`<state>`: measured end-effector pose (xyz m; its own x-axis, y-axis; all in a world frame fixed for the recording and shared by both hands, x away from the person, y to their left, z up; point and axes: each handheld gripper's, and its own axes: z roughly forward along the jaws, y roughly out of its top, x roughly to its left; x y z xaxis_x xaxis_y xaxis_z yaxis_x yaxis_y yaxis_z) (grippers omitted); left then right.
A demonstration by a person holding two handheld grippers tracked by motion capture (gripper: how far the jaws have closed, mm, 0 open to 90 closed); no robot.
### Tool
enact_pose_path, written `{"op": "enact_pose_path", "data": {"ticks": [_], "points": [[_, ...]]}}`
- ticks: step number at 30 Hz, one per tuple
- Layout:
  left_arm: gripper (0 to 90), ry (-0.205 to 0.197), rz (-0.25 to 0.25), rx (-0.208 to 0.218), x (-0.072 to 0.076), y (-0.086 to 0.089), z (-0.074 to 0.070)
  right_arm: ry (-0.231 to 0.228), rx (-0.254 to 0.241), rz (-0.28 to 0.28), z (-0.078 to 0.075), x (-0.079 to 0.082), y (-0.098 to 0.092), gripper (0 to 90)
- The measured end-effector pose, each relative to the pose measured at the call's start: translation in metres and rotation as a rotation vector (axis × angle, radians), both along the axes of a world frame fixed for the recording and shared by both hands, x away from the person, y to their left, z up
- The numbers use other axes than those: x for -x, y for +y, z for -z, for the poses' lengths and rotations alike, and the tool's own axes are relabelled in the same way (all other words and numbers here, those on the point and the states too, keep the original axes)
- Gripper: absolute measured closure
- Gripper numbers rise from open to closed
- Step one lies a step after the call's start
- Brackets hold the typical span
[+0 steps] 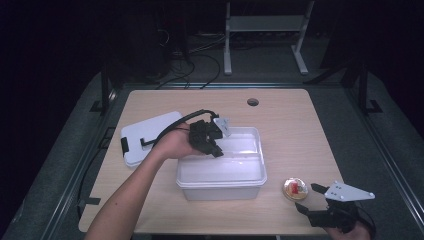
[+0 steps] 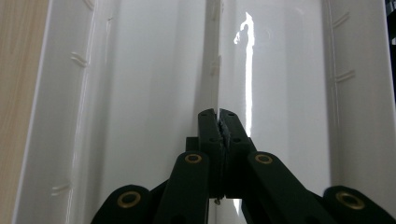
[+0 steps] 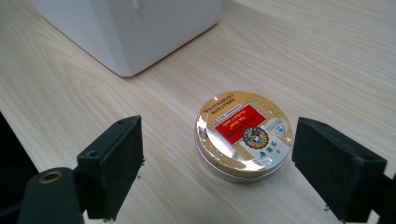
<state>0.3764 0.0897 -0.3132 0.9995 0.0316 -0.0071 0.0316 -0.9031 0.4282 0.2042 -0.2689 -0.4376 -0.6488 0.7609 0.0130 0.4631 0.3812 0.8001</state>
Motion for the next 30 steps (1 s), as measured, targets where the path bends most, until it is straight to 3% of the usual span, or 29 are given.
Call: {"op": "enact_pose_path", "data": {"ticks": [6,15,18,19,20,21,24,27,28,29,30], "points": [[89.5,0.006,-0.012,0.068,-0.001,0.01,-0.015,0.003,-0.009,0.002,0.001,-0.001,-0.001,16.1],[89.4,-0.018,-0.022,0.106,0.005,0.036,-0.041,0.012,-0.029,0.006,0.002,-0.001,-0.003,16.1],[89.4,-0.043,-0.054,0.104,0.01,0.059,-0.049,0.008,-0.027,0.005,0.001,-0.001,-0.003,16.1],[89.5,-0.043,-0.054,0.104,0.01,0.059,-0.049,0.008,-0.027,0.005,0.001,-0.001,-0.003,16.1],[89.5,-0.05,-0.074,0.117,0.013,0.073,-0.054,0.009,-0.025,0.003,0.001,-0.001,-0.003,16.1],[89.4,-0.05,-0.074,0.117,0.013,0.073,-0.054,0.009,-0.025,0.003,0.001,-0.001,-0.003,16.1],[89.4,-0.061,-0.103,0.131,0.017,0.095,-0.059,0.01,-0.023,0.005,0.002,0.0,-0.002,16.0],[89.5,-0.076,-0.145,0.142,0.022,0.119,-0.064,0.015,-0.023,0.006,0.002,-0.001,-0.001,16.0],[89.5,-0.086,-0.168,0.153,0.026,0.135,-0.067,0.016,-0.026,0.007,0.002,-0.001,-0.001,16.0],[89.5,-0.086,-0.168,0.153,0.026,0.135,-0.067,0.016,-0.026,0.007,0.002,-0.001,-0.001,16.0],[89.5,-0.097,-0.196,0.157,0.03,0.152,-0.069,0.017,-0.034,0.011,0.002,-0.001,0.0,16.0]]}}
